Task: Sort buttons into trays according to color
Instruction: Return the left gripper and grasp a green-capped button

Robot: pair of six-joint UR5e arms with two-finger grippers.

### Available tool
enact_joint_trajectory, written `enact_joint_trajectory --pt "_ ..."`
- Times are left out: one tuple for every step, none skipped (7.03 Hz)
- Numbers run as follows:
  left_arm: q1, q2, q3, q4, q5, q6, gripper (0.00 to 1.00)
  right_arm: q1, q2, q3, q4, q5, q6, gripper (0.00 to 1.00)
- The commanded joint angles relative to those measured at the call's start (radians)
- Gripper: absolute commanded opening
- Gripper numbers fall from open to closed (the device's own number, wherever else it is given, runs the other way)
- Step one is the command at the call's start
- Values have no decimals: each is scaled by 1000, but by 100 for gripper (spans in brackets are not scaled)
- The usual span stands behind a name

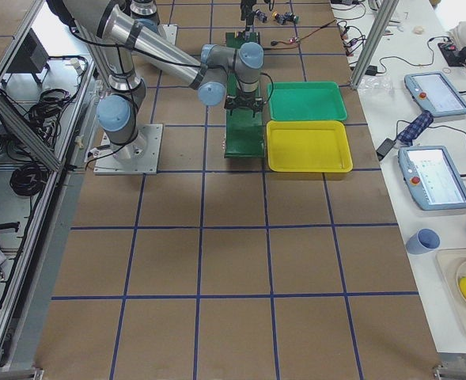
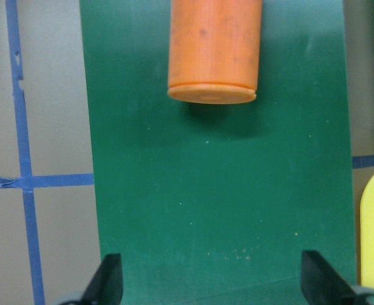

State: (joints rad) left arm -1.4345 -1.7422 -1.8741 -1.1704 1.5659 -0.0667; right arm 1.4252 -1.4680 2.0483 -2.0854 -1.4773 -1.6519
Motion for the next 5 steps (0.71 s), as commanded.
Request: enact_joint_trajectory --pt "51 -22 120 -12 29 191 100 -2 2 0 -2 -17 7 100" --pt "84 -39 134 -3 26 290 100 -2 2 0 -2 -29 1 100" --pt "158 -77 142 1 26 443 100 -2 2 0 -2 -31 0 100" --pt "236 -130 151 5 25 594 100 -2 6 0 -2 -31 0 100" --pt "273 -175 171 78 26 749 100 -2 11 0 -2 -31 0 100"
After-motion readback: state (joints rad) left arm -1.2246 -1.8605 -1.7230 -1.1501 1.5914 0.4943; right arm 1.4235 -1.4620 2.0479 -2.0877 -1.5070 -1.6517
